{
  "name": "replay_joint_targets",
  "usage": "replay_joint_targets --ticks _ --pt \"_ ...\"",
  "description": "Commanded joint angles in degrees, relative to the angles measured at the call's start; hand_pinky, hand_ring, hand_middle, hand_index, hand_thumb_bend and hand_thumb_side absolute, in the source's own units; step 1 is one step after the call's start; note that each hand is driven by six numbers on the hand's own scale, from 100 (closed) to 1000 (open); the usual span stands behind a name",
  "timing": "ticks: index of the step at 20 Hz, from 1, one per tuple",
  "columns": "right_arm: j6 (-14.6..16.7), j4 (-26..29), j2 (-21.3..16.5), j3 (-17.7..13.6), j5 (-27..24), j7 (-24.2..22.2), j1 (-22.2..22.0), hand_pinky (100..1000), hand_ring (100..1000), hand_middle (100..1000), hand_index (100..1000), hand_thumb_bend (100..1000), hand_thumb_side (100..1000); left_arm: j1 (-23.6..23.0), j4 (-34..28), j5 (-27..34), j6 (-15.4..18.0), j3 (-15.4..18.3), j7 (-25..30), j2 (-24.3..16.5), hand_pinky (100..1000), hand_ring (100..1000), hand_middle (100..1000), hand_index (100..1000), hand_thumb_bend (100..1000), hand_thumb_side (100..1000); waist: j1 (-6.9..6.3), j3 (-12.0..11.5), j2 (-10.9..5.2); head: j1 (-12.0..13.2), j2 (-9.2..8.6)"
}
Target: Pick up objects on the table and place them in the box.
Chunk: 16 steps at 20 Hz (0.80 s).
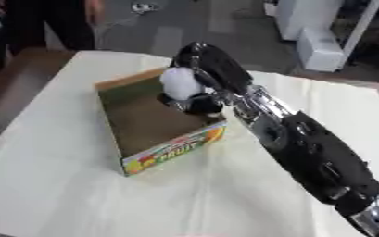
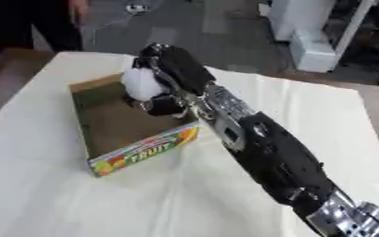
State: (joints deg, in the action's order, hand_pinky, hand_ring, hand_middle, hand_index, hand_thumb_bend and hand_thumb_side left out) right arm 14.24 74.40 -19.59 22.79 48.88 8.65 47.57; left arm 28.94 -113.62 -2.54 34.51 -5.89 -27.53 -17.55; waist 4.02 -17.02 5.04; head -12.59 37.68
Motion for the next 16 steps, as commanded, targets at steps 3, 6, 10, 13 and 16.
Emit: replay_joint_targets --ticks 3,6,10,13,16 --pt "1.5 -0.6 -0.1 -0.7 3.6 1.8 1.4 100 100 100 172 426 439 1.5 -1.0 0.3 0.0 0.1 -0.2 0.1 737 684 775 840 250 725 -0.24 -0.2 -0.7 0.2 -1.21" --pt "3.7 -1.6 0.0 -0.4 7.7 2.4 1.1 273 546 605 651 425 665 1.6 -1.0 0.5 0.1 0.0 -0.1 0.1 738 684 775 839 255 725 -0.21 -0.2 -0.79 0.3 -1.45" --pt "5.8 -3.2 0.4 -0.8 9.9 2.5 0.9 642 809 857 849 456 791 1.6 -1.0 0.7 0.5 0.0 0.1 0.1 738 684 775 838 258 726 -0.22 -0.2 -0.75 0.4 -1.7" --pt "6.8 -4.4 0.6 -1.0 9.4 3.8 0.8 716 852 896 896 454 846 1.6 -1.0 0.8 0.5 -0.1 0.2 0.1 738 684 775 839 256 726 -0.21 -0.2 -0.7 0.5 -1.73" --pt "7.5 -5.4 0.7 -1.1 8.9 5.0 0.7 752 864 910 913 465 881 1.6 -1.0 0.8 0.5 -0.1 0.3 0.1 738 684 774 838 256 726 -0.21 -0.2 -0.66 0.6 -1.75"
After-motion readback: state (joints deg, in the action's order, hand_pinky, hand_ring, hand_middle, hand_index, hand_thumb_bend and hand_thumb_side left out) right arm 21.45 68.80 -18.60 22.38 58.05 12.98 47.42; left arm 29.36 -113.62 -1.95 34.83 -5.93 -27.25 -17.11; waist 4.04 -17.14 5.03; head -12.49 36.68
